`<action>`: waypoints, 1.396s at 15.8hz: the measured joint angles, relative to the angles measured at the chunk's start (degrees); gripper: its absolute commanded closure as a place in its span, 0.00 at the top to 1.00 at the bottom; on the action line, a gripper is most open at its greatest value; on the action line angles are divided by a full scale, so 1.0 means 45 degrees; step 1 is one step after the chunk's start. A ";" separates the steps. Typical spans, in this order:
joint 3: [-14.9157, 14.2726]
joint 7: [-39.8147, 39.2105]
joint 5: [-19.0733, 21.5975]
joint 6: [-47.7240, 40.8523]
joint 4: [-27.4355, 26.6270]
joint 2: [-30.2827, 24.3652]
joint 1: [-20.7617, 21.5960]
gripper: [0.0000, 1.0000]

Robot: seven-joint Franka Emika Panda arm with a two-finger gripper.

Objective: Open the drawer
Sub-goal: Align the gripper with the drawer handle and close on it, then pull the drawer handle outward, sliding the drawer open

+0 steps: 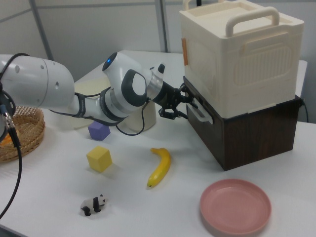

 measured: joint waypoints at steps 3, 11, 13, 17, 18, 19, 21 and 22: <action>0.0000 0.0004 -0.0006 0.0000 0.0363 0.0186 -0.0102 0.37; 0.0009 0.0123 -0.0978 0.0000 0.0489 0.0385 -0.0152 0.16; 0.0010 0.0121 -0.1029 0.0000 0.0487 0.0386 -0.0151 0.15; 0.0010 0.0120 -0.1030 0.0000 0.0485 0.0386 -0.0151 0.12; 0.0010 0.0121 -0.1030 0.0000 0.0485 0.0385 -0.0151 0.11; 0.0010 0.0121 -0.1030 0.0000 0.0484 0.0385 -0.0151 0.11; 0.0009 0.0121 -0.1030 0.0000 0.0471 0.0372 -0.0152 0.10; 0.0009 0.0121 -0.1030 0.0000 0.0445 0.0351 -0.0152 0.10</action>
